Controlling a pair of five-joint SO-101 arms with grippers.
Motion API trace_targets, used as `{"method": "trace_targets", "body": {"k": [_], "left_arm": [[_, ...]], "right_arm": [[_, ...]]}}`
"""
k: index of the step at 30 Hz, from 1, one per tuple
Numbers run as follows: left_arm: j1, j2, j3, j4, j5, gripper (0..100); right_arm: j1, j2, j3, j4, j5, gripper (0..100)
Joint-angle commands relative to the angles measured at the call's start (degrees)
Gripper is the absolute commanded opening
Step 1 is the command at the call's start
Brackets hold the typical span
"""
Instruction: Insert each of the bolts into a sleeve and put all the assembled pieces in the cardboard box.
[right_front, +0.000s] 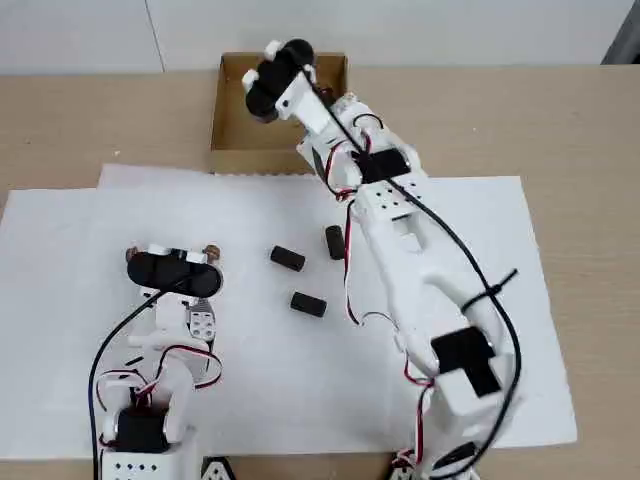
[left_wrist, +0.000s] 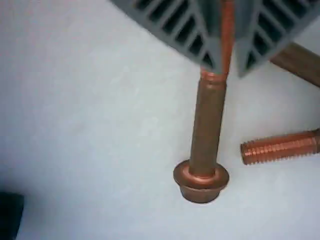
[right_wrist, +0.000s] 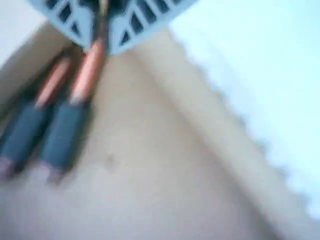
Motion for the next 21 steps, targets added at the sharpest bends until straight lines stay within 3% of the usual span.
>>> {"method": "trace_targets", "body": {"k": [1,11,21], "left_arm": [[-0.18,-0.62,-0.22,-0.35,-0.18,1],[-0.18,-0.62,-0.22,-0.35,-0.18,1],[-0.18,-0.62,-0.22,-0.35,-0.09,1]], "right_arm": [[0.22,-6.46,-2.55,8.22,-4.31,0.3],[0.31,-11.91,-2.55,28.35,-11.43,0.4],[-0.84,-12.00,-2.29,44.53,-11.43,0.8]]}}
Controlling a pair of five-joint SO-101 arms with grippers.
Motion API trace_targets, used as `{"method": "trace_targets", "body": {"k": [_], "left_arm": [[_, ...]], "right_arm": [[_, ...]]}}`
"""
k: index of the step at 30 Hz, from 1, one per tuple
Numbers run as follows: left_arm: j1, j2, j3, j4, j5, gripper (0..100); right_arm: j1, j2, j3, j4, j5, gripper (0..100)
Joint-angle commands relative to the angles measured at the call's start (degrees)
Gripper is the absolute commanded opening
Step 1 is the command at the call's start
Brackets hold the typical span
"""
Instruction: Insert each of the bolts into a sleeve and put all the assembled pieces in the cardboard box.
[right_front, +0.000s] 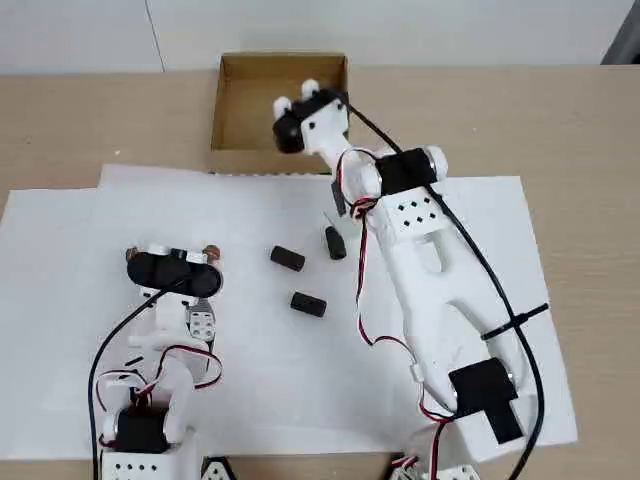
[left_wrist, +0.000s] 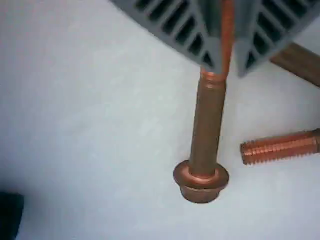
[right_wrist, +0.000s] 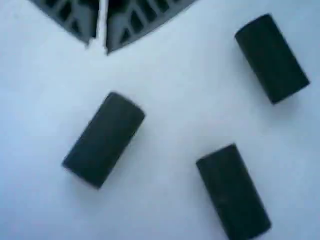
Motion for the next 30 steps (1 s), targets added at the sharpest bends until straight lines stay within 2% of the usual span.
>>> {"method": "trace_targets", "body": {"k": [1,4,9,11,17,30], "left_arm": [[-0.18,-0.62,-0.22,-0.35,-0.09,1],[-0.18,-0.62,-0.22,-0.35,-0.09,1],[-0.53,-0.62,-0.22,-0.35,-0.09,1],[-2.73,-0.62,-0.22,-0.88,-0.09,1],[-8.97,-0.62,0.13,-2.20,0.00,1],[-9.14,-0.62,0.13,-2.29,0.00,1]], "right_arm": [[-1.01,-2.07,-2.29,2.59,-0.53,0.8],[-1.54,0.75,-2.37,3.12,-0.09,0.8],[-3.03,6.46,-2.64,3.21,9.67,0.9],[-4.26,8.04,-2.64,3.21,12.75,1.0],[-7.16,9.63,-2.64,2.59,17.85,15.1],[-11.56,10.24,-2.64,-4.00,22.59,16.3]]}}
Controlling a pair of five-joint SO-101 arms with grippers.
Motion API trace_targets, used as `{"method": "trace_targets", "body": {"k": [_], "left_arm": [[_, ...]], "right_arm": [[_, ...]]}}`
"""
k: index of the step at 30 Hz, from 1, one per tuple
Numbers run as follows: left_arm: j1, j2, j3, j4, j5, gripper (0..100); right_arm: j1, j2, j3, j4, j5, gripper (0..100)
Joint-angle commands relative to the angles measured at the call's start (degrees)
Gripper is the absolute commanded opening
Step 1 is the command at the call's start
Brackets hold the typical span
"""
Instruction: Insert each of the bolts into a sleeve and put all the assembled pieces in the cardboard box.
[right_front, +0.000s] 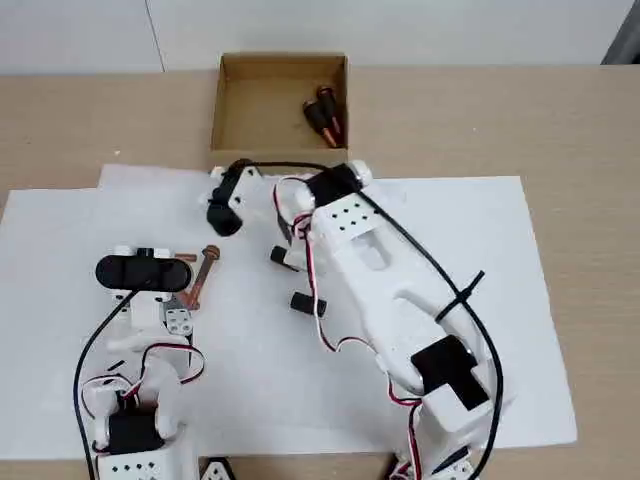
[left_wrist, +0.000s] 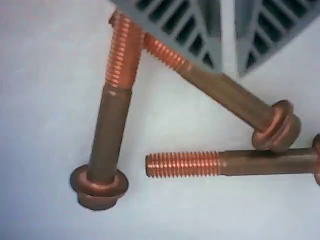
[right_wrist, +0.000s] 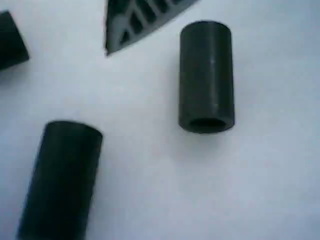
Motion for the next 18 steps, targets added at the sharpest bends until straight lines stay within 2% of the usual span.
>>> {"method": "trace_targets", "body": {"k": [1,18], "left_arm": [[-0.26,-0.62,-0.22,-1.41,0.00,1],[-0.09,-0.62,-0.22,-1.41,0.00,1]], "right_arm": [[-0.66,0.84,-2.64,-1.89,0.62,16.3],[-2.51,17.54,-18.46,1.89,0.18,16.4]]}}
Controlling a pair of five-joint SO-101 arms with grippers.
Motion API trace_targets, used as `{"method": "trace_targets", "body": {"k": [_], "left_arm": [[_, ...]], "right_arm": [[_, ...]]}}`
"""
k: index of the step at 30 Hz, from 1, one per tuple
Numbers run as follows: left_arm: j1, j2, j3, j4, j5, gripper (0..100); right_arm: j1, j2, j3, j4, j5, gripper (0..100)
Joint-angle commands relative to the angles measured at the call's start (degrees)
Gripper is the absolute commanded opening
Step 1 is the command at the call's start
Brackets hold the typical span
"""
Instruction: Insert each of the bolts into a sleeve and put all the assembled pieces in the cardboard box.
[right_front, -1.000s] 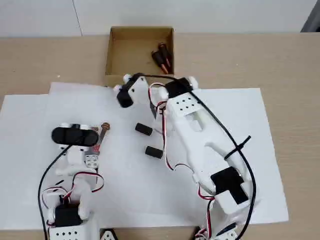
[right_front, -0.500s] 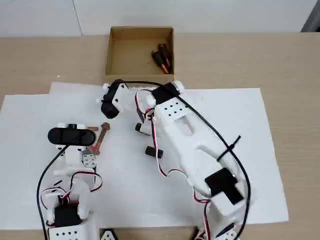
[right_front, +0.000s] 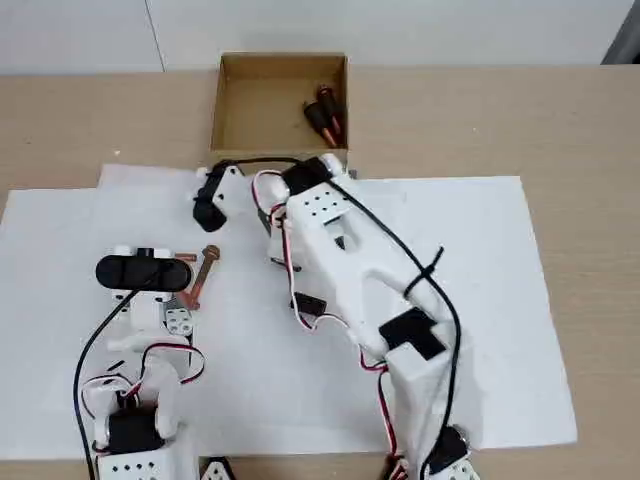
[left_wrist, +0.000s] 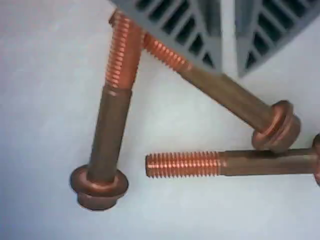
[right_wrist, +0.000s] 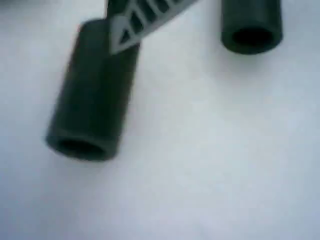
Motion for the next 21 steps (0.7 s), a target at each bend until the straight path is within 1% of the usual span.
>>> {"method": "trace_targets", "body": {"k": [1,13,21], "left_arm": [[-0.09,-0.62,-0.22,-1.41,0.00,1],[-0.09,-0.62,-0.22,-1.41,0.00,1],[-0.09,-0.62,-0.22,-1.41,0.00,1]], "right_arm": [[-0.75,0.57,-3.60,0.75,0.09,16.4],[-2.59,3.12,-3.69,0.75,-1.41,16.2],[-2.33,6.37,-3.69,0.13,-1.85,16.2]]}}
